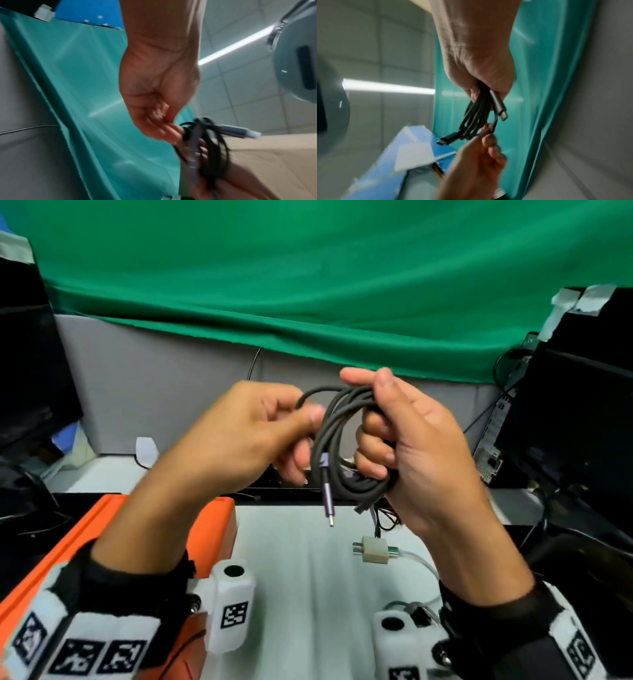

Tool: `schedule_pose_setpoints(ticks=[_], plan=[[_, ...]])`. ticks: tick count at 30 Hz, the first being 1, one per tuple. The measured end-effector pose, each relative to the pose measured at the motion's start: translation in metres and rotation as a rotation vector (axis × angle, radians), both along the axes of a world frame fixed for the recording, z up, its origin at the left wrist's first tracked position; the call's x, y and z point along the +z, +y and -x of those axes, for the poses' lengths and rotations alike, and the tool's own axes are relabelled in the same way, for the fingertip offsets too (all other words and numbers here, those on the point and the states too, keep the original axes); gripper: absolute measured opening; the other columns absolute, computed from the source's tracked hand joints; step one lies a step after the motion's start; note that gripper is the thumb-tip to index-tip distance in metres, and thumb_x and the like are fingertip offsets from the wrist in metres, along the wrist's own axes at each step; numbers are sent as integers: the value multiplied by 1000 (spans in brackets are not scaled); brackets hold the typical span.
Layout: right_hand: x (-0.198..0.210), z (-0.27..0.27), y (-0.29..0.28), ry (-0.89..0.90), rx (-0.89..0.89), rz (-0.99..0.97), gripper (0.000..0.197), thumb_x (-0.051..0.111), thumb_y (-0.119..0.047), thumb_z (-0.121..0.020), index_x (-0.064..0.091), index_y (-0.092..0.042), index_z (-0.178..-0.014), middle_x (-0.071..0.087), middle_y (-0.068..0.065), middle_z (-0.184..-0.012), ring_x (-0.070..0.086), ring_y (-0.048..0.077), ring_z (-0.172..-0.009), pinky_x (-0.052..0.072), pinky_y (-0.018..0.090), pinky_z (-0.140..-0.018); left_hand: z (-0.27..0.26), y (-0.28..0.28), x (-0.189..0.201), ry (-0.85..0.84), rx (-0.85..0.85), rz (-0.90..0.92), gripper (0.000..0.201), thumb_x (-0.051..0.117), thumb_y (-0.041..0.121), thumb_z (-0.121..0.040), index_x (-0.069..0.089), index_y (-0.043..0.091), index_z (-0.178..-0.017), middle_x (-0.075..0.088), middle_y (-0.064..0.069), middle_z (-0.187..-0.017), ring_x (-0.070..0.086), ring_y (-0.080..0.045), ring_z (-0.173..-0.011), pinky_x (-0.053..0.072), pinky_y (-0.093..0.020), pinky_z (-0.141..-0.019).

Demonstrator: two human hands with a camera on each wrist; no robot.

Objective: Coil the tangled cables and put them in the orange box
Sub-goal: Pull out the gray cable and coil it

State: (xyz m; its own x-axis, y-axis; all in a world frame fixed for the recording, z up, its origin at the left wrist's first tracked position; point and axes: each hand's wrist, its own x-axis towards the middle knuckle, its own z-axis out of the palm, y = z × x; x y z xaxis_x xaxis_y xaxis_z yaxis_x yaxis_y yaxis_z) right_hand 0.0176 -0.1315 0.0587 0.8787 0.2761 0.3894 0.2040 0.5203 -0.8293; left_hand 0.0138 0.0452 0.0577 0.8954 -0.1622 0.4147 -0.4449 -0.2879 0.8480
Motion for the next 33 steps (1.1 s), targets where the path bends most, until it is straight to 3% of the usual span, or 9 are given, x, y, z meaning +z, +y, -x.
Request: schedule_pose_setpoints(ticks=[2, 4, 8, 12, 15, 18, 21, 26, 33], plan=[[1, 0, 3, -28, -46, 59, 27, 47, -26, -105, 69, -11, -106, 27, -8, -55, 24, 4, -40, 26, 17, -37, -7, -12, -8, -223, 341, -90, 33, 61, 32, -99, 59, 13, -73, 62, 2, -53, 55, -14, -47, 44, -30, -51], [3, 2, 4, -35, 7, 9, 28, 48, -28, -103, 69, -11, -108, 28, -7, -56, 25, 4, -40, 29, 17, -38, -10, -22, -14, -309, 464, -169, 27, 60, 33, -97, 61, 13, -79, 65, -3, -58, 60, -27, -56, 51, -39, -55], [0, 1, -3, -195, -160, 102, 28, 45, -25, -106, 70, -13, -111, 35, -9, -54, 36, 8, -47, 37, 19, -49, -10, -19, -9, 48, 90, 98, 22, 60, 16, -100, 63, -3, -88, 66, -10, -64, 60, -20, -54, 53, -28, -53], [-3, -7, -10, -257, -389, 228, 25, 47, -21, -107, 72, -16, -106, 35, -13, -55, 30, 8, -51, 30, 22, -49, -4, -5, -3, 174, -158, 60, 42, 59, 38, -98, 64, -2, -89, 68, -13, -74, 66, -21, -61, 56, -29, -60], [-4, -9, -10, -251, -469, 238, 25, 49, -22, -107, 72, -15, -106, 35, -15, -54, 30, 8, -50, 28, 23, -48, 2, -1, -3, 142, -182, -118, 61, 48, 57, -95, 68, -1, -96, 71, -15, -83, 68, -24, -71, 58, -41, -71], [-5, -10, -10, -250, -480, 226, 25, 49, -22, -107, 72, -14, -107, 34, -12, -55, 29, 11, -52, 27, 26, -48, 10, -6, 0, 67, -161, -316, 52, 52, 67, -85, 69, 18, -88, 69, -1, -80, 69, -13, -78, 60, -46, -79], [-5, -10, -12, -228, -437, 192, 26, 48, -22, -107, 71, -11, -109, 32, -13, -54, 27, 9, -50, 26, 24, -47, 12, -9, 1, 82, -128, -283, 40, 63, 57, -87, 64, 17, -86, 67, 3, -74, 73, -17, -73, 61, -45, -73], [-6, -9, -10, -257, -461, 191, 25, 48, -22, -107, 71, -14, -106, 32, -14, -54, 27, 9, -50, 25, 27, -48, 17, -3, 7, 213, -145, -219, 38, 74, 45, -84, 67, 16, -108, 74, -6, -78, 75, -29, -73, 57, -40, -69], [-6, -10, -9, -257, -526, 137, 25, 47, -23, -108, 71, -16, -107, 32, -11, -57, 28, 11, -53, 25, 31, -50, 26, -5, 12, 268, -150, -202, 28, 69, 30, -84, 67, 3, -91, 78, -11, -81, 74, -23, -71, 56, -32, -68]])
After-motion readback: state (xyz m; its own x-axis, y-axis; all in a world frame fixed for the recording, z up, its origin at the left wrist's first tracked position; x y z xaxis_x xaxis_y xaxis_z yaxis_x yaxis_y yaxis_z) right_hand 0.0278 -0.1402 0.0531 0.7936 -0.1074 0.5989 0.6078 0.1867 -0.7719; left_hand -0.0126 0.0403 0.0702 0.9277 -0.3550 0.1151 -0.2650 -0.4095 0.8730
